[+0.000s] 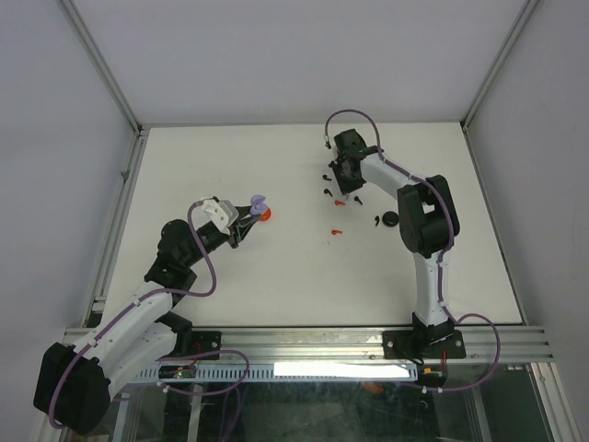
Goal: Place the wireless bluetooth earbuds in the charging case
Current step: Pick up the earbud from the center of the board.
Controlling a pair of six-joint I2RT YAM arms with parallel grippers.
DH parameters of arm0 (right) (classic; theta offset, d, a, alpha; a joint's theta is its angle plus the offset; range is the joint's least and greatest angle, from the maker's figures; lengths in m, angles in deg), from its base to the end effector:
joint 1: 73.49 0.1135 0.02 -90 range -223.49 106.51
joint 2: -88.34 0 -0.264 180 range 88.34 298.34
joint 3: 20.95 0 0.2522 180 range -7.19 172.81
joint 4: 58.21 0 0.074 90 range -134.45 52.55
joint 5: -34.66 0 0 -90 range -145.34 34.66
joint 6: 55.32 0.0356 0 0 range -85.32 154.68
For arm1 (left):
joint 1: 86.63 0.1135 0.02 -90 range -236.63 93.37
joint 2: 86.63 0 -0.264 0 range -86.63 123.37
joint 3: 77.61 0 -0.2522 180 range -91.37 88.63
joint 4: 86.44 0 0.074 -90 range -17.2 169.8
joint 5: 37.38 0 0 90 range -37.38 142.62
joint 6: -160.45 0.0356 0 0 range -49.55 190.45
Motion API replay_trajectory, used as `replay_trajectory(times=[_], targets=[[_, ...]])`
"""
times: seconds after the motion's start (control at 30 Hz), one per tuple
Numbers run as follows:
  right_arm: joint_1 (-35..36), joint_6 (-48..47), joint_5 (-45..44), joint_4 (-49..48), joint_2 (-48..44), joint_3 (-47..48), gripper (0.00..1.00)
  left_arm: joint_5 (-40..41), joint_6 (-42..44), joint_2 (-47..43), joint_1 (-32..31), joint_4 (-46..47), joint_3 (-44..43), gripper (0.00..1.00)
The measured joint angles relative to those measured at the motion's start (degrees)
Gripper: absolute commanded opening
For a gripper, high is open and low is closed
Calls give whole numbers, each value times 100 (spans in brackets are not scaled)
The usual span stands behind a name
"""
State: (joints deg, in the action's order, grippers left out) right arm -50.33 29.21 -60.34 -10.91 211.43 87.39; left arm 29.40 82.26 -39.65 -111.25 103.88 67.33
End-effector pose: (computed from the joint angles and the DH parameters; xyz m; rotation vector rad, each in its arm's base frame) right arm 0.4235 0.1778 0.1738 -0.6265 2.5715 -0.0129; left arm 0.1699 -0.0933 0.2514 0.7975 1.4087 -0.4963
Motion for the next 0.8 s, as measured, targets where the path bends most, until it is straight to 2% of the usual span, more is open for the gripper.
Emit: replay_trajectory(times=[0.2, 0.4, 0.67, 0.8], targets=[[164, 0, -81, 2, -750, -271, 16, -129, -208, -13, 35, 363, 0, 0], [667, -4, -264, -192, -1987, -713, 17, -223, -407, -28, 35, 730, 0, 0], [1425, -142, -435, -896, -3582, -1504, 18, -417, -946, 13, 35, 1563, 17, 0], [1657, -229, -188, -1373, -4332, -1912, 20, -549, -1228, 127, 35, 2052, 48, 0]])
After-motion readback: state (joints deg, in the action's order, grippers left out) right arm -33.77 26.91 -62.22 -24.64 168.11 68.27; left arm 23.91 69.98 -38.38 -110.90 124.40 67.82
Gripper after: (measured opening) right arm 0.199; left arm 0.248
